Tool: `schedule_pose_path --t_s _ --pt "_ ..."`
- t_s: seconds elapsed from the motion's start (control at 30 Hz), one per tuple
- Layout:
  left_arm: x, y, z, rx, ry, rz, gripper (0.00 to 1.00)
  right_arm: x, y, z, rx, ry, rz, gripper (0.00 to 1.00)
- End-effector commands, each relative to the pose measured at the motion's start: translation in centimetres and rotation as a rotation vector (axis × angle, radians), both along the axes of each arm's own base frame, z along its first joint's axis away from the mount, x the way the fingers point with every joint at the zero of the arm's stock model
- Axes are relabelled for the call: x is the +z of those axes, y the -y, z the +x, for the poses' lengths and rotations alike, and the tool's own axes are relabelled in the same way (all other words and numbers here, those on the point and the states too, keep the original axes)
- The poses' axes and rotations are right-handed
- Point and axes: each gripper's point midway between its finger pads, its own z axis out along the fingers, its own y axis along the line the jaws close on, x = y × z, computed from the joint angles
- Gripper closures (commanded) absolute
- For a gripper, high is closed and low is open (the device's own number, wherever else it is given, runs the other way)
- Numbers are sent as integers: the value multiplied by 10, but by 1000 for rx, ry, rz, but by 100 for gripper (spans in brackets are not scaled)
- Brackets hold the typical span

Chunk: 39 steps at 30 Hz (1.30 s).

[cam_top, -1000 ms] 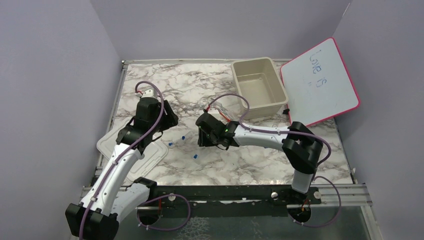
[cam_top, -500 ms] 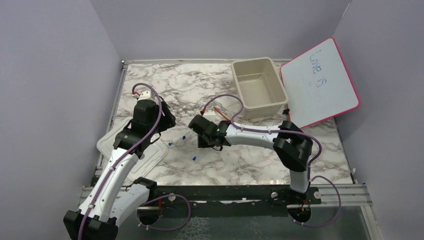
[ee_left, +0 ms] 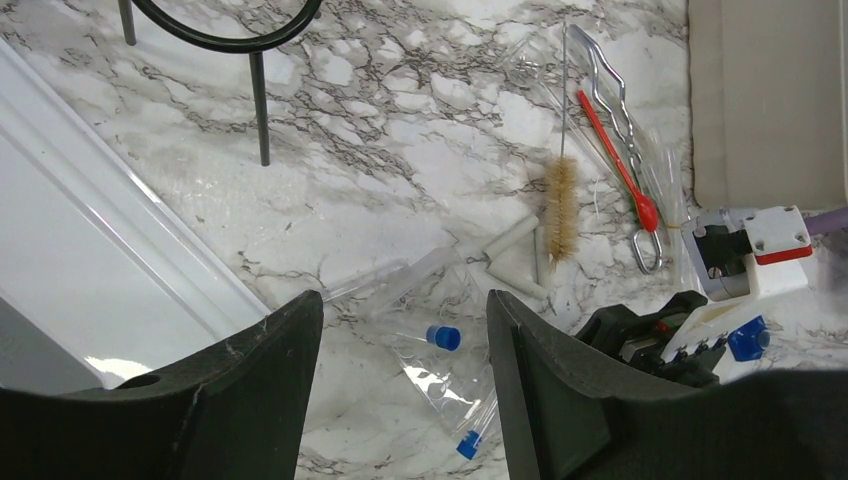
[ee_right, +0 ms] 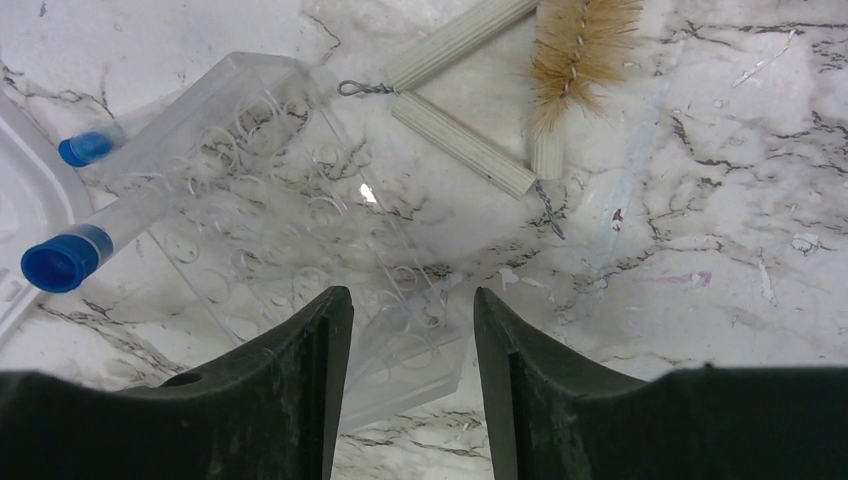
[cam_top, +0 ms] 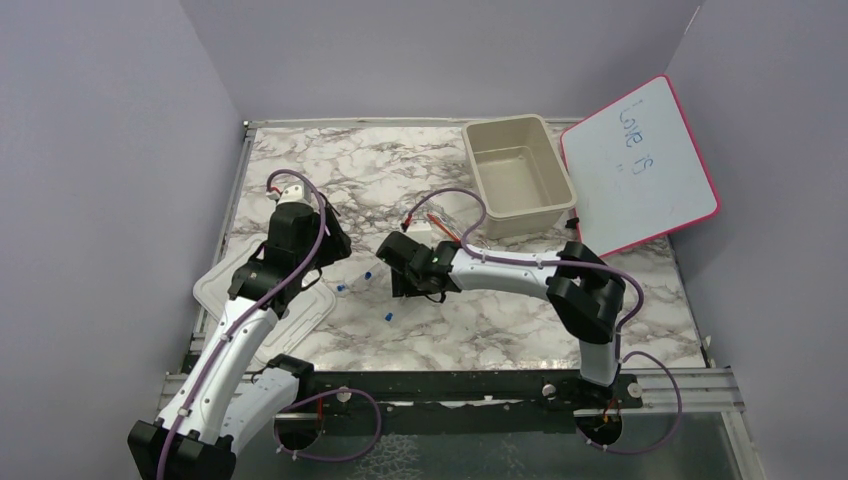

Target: Organize the chemistry lab equipment

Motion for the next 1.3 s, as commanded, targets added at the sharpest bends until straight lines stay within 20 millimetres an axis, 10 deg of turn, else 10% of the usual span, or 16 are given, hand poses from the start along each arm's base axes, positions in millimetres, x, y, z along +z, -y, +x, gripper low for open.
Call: schedule_pose_path --t_s 0.0,0.53,1.27 --pt "2 -4 0 7 21 7 36 14 2 -8 -3 24 -32 47" --pt "-6 -4 -4 -5 11 10 36 19 3 -15 -17 35 -52 73" --pt "-37 23 -18 -132 -110 -63 35 68 3 12 102 34 209 78"
